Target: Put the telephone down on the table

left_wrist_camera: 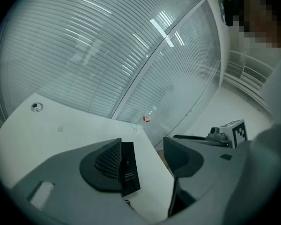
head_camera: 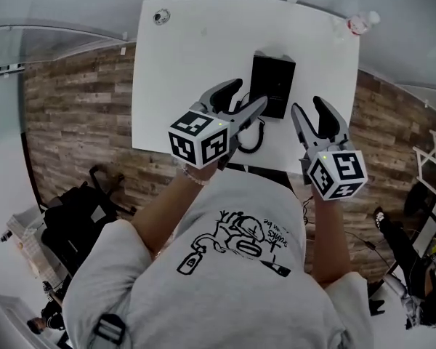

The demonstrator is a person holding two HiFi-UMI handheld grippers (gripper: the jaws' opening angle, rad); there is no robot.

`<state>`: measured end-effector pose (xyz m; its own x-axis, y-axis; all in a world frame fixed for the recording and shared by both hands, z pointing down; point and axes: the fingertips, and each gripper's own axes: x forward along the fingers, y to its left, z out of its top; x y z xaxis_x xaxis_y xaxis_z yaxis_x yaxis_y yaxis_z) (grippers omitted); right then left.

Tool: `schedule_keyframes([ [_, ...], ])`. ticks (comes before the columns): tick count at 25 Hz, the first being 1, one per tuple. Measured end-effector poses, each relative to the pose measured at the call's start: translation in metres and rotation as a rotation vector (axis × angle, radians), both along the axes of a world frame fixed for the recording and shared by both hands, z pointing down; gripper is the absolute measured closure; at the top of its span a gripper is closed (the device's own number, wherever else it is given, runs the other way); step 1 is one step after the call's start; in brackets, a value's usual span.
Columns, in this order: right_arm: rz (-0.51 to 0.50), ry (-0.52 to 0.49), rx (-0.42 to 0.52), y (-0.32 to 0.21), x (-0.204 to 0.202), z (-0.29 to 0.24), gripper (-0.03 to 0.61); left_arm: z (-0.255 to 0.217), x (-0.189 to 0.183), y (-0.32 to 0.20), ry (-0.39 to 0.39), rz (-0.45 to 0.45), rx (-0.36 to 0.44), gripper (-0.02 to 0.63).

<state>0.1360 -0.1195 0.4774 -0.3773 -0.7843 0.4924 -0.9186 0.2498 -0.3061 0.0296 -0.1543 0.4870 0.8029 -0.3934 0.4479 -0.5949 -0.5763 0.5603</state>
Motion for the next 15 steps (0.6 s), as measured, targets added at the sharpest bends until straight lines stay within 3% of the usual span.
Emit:
schedule_keyframes([
  [15,-0.046,0.03,0.148,0.012,-0.011,-0.088,0.422,-0.095,0.005,0.013,0.067,0.029,0.165,0.426],
])
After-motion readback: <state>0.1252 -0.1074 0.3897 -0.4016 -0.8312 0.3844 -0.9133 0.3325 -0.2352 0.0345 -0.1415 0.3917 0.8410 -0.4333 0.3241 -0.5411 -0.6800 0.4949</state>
